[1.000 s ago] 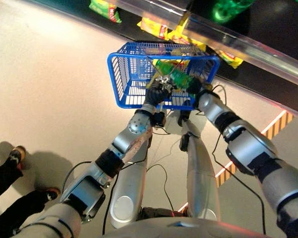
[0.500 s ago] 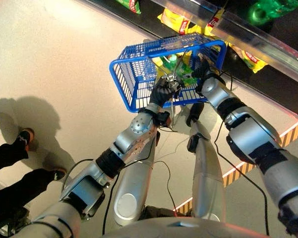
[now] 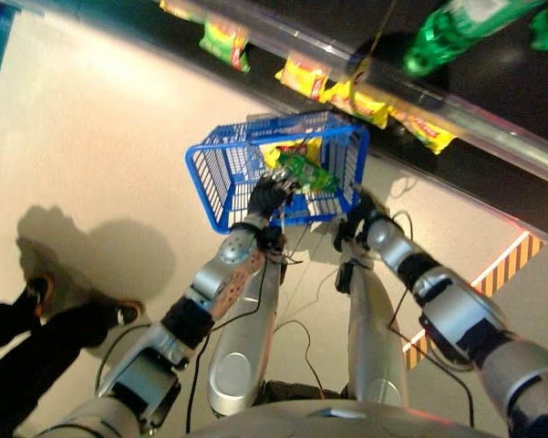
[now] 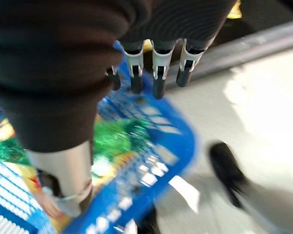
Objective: Pick up the snacks into the basket
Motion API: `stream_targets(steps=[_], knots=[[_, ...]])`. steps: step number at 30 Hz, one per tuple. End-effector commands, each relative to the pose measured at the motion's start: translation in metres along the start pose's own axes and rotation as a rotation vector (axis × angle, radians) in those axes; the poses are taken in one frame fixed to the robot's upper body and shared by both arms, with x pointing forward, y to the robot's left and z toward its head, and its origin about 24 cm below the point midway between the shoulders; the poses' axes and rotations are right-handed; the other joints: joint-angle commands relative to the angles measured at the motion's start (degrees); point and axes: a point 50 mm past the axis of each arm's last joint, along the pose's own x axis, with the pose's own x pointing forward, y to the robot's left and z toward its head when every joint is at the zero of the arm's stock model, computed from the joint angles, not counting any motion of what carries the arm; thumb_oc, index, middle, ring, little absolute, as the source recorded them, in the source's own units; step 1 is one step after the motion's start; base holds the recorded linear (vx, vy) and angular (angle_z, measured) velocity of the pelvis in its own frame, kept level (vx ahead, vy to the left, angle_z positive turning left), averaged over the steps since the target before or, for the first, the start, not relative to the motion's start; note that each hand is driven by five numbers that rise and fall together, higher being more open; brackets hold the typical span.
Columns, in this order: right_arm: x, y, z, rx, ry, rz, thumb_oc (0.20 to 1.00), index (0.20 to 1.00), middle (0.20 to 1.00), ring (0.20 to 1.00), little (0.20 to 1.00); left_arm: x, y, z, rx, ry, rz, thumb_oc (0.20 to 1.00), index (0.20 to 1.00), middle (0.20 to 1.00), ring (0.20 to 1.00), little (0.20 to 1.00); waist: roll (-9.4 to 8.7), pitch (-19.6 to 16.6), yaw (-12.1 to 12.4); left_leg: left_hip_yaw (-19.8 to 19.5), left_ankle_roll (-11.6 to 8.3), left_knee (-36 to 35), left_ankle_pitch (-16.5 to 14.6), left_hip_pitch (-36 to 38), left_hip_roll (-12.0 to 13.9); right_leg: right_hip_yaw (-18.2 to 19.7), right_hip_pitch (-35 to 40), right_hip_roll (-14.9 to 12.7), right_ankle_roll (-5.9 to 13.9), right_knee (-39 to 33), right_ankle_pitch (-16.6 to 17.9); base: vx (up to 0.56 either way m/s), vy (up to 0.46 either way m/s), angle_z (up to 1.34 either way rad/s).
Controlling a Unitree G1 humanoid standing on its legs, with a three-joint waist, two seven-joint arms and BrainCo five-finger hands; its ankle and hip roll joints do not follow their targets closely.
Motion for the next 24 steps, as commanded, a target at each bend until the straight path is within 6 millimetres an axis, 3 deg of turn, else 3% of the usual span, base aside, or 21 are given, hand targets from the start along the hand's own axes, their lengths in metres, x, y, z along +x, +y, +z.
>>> stream_targets(steps=[1,2,3,4,5,6,7,8,9,10,12,14,18,24], knots=[[-0.013,-0.015,-0.066,-0.075,0.165,-0.031,1.0,1.0,1.0,1.0,1.0,-0.007,0.004,0.042,0.012,-0.246,-0.038,0.2,0.2,0.2,0.2,0.2,-0.17,-1.7,-1.1,3.1,1.1,-0.9,-2.6,3.9,-3.1,0.0,8.3,-1.4,5.55,-5.8,2.2,0.11,0.101,-0.21],[-0.032,-0.006,-0.109,-0.082,0.281,-0.001,1.0,1.0,1.0,1.0,1.0,-0.016,0.043,0.02,0.105,-0.158,0.09,0.2,0.2,0.2,0.2,0.2,-1.13,-1.7,-1.6,3.3,1.55,-0.8,-4.0,9.4,-3.0,0.8,13.9,-1.9,5.84,-6.3,1.7,0.08,0.069,-0.17],[-0.032,-0.006,-0.109,-0.082,0.281,-0.001,1.0,1.0,1.0,1.0,1.0,-0.016,0.043,0.02,0.105,-0.158,0.09,0.2,0.2,0.2,0.2,0.2,-1.16,-1.7,-1.6,3.3,1.55,-1.0,-3.9,9.4,-3.0,0.7,13.8,-1.9,5.86,-6.3,1.8,0.15,0.093,-0.18],[-0.044,0.0,-0.13,-0.066,0.344,0.016,1.0,1.0,1.0,1.0,1.0,-0.021,0.063,0.006,0.156,-0.092,0.149,0.2,0.2,0.2,0.2,0.2,-1.64,-2.5,-2.0,3.1,1.84,-0.8,-4.7,11.8,-3.0,1.2,15.6,-2.1,6.08,-5.6,1.3,0.2,0.072,-0.14],[-0.07,0.012,-0.167,0.014,0.475,0.042,1.0,1.0,1.0,1.0,1.0,-0.035,0.108,-0.028,0.343,0.097,0.281,0.2,0.2,0.2,0.2,0.2,-2.56,-5.3,-4.3,2.3,2.35,-1.4,-5.2,15.5,-3.0,4.3,17.4,-0.3,6.2,-2.9,-0.1,0.2,0.072,-0.16],[-0.07,0.012,-0.167,0.014,0.475,0.042,1.0,1.0,1.0,1.0,1.0,-0.035,0.108,-0.028,0.343,0.097,0.281,0.2,0.2,0.2,0.2,0.2,-2.59,-5.4,-4.3,2.3,2.35,-1.5,-5.0,15.4,-3.0,4.3,17.2,-0.3,6.21,-3.0,0.0,0.27,0.061,0.04],[-0.093,0.025,-0.191,0.077,0.565,0.067,1.0,1.0,1.0,1.0,1.0,-0.059,0.141,-0.048,0.469,0.225,0.369,0.2,0.2,0.2,0.2,0.2,-2.78,-7.9,-5.4,1.3,2.9,-2.2,-5.3,18.8,-2.8,7.6,18.5,2.0,5.98,-0.2,-2.0,0.19,0.009,0.16],[-0.101,0.03,-0.198,0.107,0.595,0.076,1.0,1.0,1.0,1.0,1.0,-0.071,0.154,-0.063,0.528,0.323,0.395,0.2,0.2,0.2,0.2,0.2,-2.72,-9.1,-6.1,0.6,3.09,-3.0,-5.1,20.2,-2.8,9.6,18.8,3.9,5.71,1.6,-3.2,0.19,0.008,0.22],[-0.101,0.03,-0.198,0.107,0.595,0.076,1.0,1.0,1.0,1.0,1.0,-0.071,0.154,-0.063,0.528,0.323,0.395,0.2,0.2,0.2,0.2,0.2,-2.73,-9.2,-6.1,0.6,3.07,-3.1,-5.0,20.1,-2.8,9.6,18.7,3.8,5.72,1.5,-3.1,0.13,-0.042,0.13],[-0.117,0.043,-0.21,0.18,0.653,0.101,1.0,1.0,1.0,1.0,1.0,-0.111,0.186,-0.101,0.564,0.572,0.512,0.2,0.2,0.2,0.2,0.2,-2.94,-12.0,-6.9,-0.4,3.17,-5.6,-4.4,23.1,-2.6,12.6,21.1,7.8,4.71,1.7,-5.5,0.15,-0.046,0.07],[-0.126,0.048,-0.217,0.195,0.689,0.116,1.0,1.0,1.0,1.0,1.0,-0.139,0.197,-0.119,0.566,0.692,0.572,0.2,0.2,0.2,0.2,0.2,-3.0,-15.4,-6.2,0.3,2.89,-8.4,-3.8,25.4,-2.0,9.4,23.9,5.8,4.55,-1.8,-5.3,0.18,-0.036,-0.03],[-0.131,0.053,-0.22,0.236,0.713,0.118,1.0,1.0,1.0,1.0,1.0,-0.171,0.199,-0.146,0.534,0.864,0.606,0.2,0.2,0.2,0.2,0.2,-2.8,-18.2,-6.9,0.7,2.62,-11.3,-2.8,27.3,-1.1,10.4,26.0,6.1,4.54,-4.7,-4.5,0.12,-0.076,-0.38],[-0.142,0.066,-0.225,0.336,0.784,0.102,1.0,1.0,1.0,1.0,1.0,-0.228,0.183,-0.187,0.383,1.114,0.68,0.2,0.2,0.2,0.2,0.2,-2.2,-22.6,-6.9,2.0,2.17,-13.5,-2.7,30.2,0.0,10.1,29.4,5.4,4.23,-9.9,-2.7,0.11,-0.094,-0.08],[-0.153,0.071,-0.233,0.358,0.86,0.105,1.0,1.0,1.0,1.0,1.0,-0.246,0.168,-0.203,0.357,1.207,0.641,0.2,0.2,0.2,0.2,0.2,-1.56,-25.6,-7.4,3.9,2.07,-15.5,-3.2,33.8,0.9,10.8,32.9,5.7,3.67,-13.4,-1.9,0.09,-0.045,-0.14]])
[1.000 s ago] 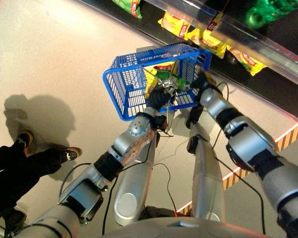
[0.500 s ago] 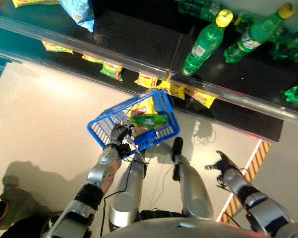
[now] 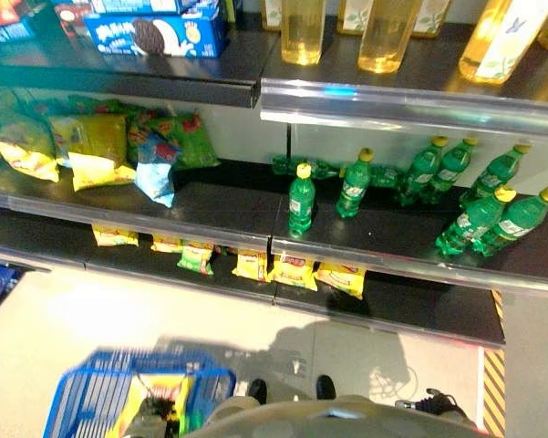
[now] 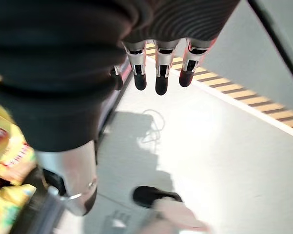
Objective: Pick up the snacks into the basket
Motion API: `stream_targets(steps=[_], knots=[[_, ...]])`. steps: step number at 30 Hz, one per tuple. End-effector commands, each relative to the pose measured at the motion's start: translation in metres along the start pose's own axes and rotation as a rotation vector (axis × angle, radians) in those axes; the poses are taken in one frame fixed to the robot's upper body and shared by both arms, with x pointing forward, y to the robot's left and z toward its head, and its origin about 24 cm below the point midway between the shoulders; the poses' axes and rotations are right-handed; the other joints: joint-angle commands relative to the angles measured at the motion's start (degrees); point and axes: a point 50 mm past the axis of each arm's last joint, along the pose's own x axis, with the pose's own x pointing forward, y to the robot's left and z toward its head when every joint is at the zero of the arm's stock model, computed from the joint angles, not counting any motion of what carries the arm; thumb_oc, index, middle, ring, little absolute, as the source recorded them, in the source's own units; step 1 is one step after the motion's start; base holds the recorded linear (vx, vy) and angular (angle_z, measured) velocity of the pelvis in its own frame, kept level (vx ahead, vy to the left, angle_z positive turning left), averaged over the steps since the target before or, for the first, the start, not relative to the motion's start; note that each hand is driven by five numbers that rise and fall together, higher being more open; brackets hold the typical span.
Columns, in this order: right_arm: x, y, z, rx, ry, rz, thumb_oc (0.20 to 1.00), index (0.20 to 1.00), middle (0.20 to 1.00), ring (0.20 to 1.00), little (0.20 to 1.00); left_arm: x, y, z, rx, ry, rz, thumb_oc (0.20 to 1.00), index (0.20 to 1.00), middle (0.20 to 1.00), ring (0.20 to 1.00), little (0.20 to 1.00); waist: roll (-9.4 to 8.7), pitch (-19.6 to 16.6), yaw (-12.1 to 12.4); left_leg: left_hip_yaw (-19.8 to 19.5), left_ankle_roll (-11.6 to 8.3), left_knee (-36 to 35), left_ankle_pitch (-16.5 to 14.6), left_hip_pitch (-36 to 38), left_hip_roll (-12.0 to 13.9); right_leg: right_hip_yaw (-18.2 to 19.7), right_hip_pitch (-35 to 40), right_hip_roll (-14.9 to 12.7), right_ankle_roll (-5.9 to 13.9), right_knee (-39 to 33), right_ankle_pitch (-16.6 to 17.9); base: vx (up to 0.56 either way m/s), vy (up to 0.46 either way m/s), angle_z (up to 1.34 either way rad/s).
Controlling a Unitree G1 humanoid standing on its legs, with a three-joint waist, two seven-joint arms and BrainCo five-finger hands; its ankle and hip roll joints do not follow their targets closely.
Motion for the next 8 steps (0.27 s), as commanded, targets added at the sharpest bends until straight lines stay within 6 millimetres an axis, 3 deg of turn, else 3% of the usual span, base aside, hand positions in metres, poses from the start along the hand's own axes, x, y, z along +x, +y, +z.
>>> stream_targets(steps=[1,8], knots=[[0.003,-0.01,0.01,0.001,-0.005,-0.028,1.0,1.0,1.0,1.0,1.0,0.001,0.003,0.03,0.01,-0.102,-0.007,0.2,0.2,0.2,0.2,0.2,-1.85,-0.2,0.9,1.5,2.23,-0.3,-0.2,-1.9,-4.0,1.5,-2.5,0.4,4.86,3.5,-0.8,0.04,-0.022,-0.09],[0.003,-0.01,0.03,-0.111,-0.065,-0.013,1.0,1.0,1.0,1.0,1.0,-0.002,0.002,0.062,-0.007,-0.223,-0.022,0.2,0.2,0.2,0.2,0.2,-2.4,-0.3,0.1,3.0,2.13,-0.5,-0.4,-1.5,-3.5,2.5,-2.2,0.8,4.66,2.8,-0.4,0.01,-0.025,-0.15]])
